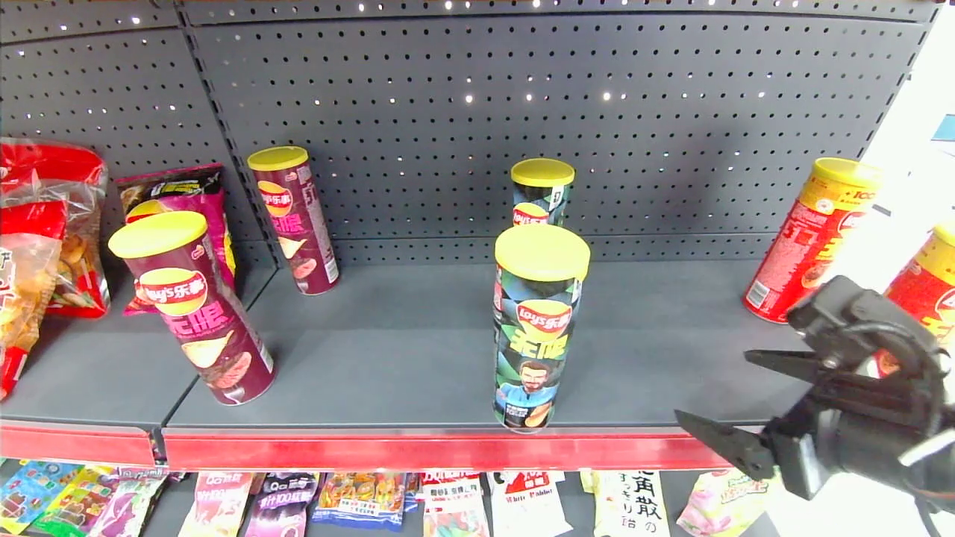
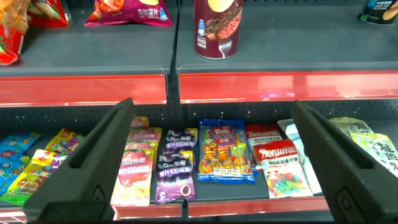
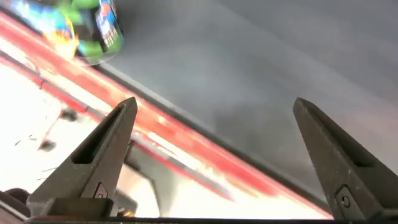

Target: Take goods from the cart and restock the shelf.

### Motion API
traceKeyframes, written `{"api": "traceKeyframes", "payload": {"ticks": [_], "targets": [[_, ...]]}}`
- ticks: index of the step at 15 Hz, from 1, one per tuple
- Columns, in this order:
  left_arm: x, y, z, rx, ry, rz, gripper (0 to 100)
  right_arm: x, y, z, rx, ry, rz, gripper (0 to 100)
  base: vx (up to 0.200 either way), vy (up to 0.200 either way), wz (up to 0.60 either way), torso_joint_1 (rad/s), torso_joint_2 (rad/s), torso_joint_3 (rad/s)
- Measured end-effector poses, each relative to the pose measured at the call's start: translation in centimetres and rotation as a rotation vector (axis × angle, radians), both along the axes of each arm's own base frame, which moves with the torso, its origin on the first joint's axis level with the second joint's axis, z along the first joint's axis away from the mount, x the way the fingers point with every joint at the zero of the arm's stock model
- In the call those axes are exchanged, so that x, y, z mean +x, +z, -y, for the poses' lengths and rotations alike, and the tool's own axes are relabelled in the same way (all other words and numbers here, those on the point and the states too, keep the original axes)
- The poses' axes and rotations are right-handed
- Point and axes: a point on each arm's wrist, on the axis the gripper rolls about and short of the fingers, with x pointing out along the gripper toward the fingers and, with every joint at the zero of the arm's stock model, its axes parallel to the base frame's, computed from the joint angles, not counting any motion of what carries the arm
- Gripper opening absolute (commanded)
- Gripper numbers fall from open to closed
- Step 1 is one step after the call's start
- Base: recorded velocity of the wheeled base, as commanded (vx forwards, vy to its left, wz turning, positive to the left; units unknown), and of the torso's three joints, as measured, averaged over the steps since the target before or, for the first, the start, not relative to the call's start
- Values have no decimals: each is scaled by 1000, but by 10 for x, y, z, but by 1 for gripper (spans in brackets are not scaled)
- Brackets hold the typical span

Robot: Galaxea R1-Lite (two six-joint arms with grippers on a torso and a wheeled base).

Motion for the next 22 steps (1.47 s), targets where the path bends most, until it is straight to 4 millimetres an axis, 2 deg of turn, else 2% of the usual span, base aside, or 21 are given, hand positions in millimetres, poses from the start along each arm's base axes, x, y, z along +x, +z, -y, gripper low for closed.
{"api": "traceKeyframes", "payload": {"ticks": [2,5,7,10,12,14,16,18,22], "targets": [[0,0,0,0,0,0,100,-29,-3,32,23,26,62,100,0,0,0,0,0,0],[0,0,0,0,0,0,100,-77,-21,72,91,-42,175,100,0,0,0,0,0,0],[0,0,0,0,0,0,100,-106,-41,85,167,-151,243,100,0,0,0,0,0,0],[0,0,0,0,0,0,100,-139,-83,90,246,-290,279,100,0,0,0,0,0,0],[0,0,0,0,0,0,100,-150,-101,90,282,-349,319,100,0,0,0,0,0,0],[0,0,0,0,0,0,100,-156,-107,91,337,-411,368,100,0,0,0,0,0,0],[0,0,0,0,0,0,100,-158,-109,92,346,-456,409,100,0,0,0,0,0,0],[0,0,0,0,0,0,100,-160,-110,91,308,-393,427,100,0,0,0,0,0,0],[0,0,0,0,0,0,100,-160,-110,91,325,-394,428,100,0,0,0,0,0,0]]}}
